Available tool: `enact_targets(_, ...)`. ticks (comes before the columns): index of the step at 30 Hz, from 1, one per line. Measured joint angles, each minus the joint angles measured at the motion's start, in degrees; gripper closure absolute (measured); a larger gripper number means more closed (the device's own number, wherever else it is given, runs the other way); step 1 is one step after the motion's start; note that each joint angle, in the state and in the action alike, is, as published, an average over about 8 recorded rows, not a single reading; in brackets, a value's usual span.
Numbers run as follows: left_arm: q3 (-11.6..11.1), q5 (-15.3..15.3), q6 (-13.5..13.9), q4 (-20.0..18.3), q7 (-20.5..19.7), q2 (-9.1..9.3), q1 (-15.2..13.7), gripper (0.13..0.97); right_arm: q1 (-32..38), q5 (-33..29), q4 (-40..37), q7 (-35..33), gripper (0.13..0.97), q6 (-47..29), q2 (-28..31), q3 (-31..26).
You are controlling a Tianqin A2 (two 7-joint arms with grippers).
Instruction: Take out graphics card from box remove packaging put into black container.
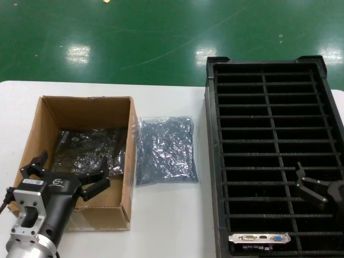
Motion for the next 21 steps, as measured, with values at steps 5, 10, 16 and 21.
enact_targets(5,0.00,0.00,0.00,0.00,0.00,0.00,0.00,0.132,0.00,0.00,0.00,0.00,0.129,0.00,0.00,0.00)
enact_targets(10,0.00,0.00,0.00,0.00,0.00,0.00,0.00,0.132,0.00,0.00,0.00,0.00,0.129,0.00,0.00,0.00)
enact_targets(16,0.00,0.00,0.00,0.00,0.00,0.00,0.00,0.132,0.00,0.00,0.00,0.00,0.129,0.00,0.00,0.00)
enact_targets(21,0.00,0.00,0.00,0.00,0.00,0.00,0.00,0.132,0.00,0.00,0.00,0.00,0.129,0.00,0.00,0.00)
